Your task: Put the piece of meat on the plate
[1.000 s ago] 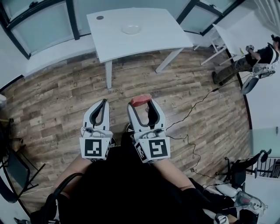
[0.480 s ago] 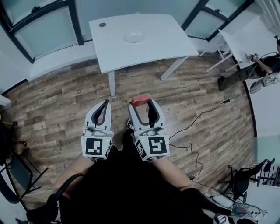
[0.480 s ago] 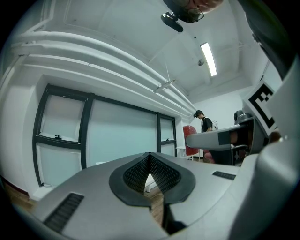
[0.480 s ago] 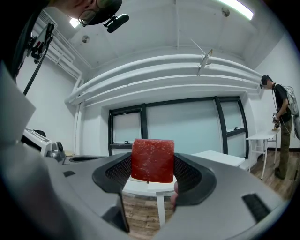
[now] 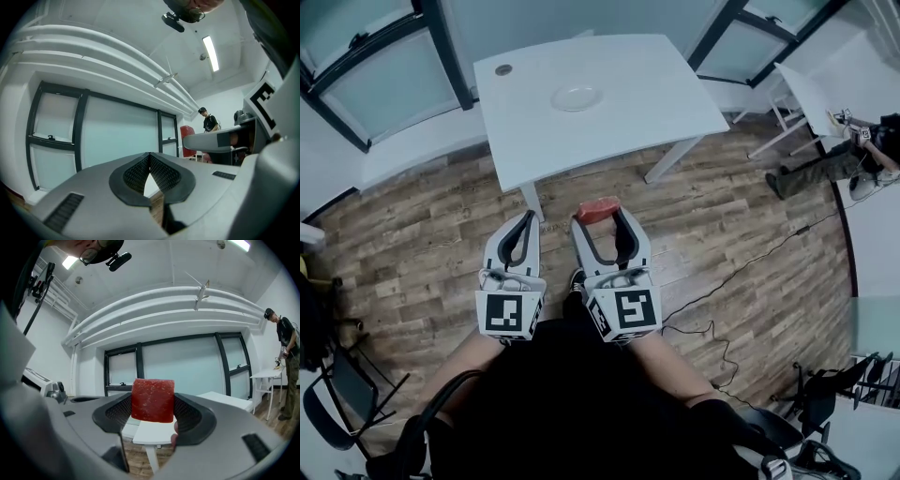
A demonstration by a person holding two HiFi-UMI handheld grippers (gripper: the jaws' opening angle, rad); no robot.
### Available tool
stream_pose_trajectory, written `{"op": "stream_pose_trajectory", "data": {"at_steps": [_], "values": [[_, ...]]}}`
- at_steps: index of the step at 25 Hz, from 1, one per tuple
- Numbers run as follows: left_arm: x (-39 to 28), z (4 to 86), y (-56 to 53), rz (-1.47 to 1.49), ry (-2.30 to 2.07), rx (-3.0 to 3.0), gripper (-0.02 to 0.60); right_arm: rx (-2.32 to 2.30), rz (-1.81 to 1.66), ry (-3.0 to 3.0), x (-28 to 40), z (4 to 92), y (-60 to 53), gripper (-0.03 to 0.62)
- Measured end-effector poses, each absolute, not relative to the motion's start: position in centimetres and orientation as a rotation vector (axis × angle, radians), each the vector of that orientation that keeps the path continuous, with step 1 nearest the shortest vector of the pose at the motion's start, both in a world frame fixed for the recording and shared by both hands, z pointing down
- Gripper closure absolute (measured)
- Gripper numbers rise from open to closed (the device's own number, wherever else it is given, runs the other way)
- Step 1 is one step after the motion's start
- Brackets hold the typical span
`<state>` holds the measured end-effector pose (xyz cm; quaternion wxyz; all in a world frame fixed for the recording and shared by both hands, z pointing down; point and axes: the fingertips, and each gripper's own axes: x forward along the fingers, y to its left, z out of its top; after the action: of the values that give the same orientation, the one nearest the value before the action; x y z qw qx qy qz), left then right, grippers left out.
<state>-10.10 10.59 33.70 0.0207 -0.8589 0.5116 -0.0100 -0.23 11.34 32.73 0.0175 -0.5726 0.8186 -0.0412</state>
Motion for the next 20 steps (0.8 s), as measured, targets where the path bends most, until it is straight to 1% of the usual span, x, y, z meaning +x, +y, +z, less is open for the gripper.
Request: {"op": "stream_pose_trajectory", "data": {"at_steps": [10,20], "values": [[-5.4,33.5,4.2,-0.064,1.593,-2.668,0.578,-1.712,-0.157,2.57,3.6,32.4,4.6,0.313],[-1.6,33.2,0.7,-0.081,1.619,-2.631,0.578,-1.641,-0.158,2.594,6.5,32.4,0.8,0.313]]}}
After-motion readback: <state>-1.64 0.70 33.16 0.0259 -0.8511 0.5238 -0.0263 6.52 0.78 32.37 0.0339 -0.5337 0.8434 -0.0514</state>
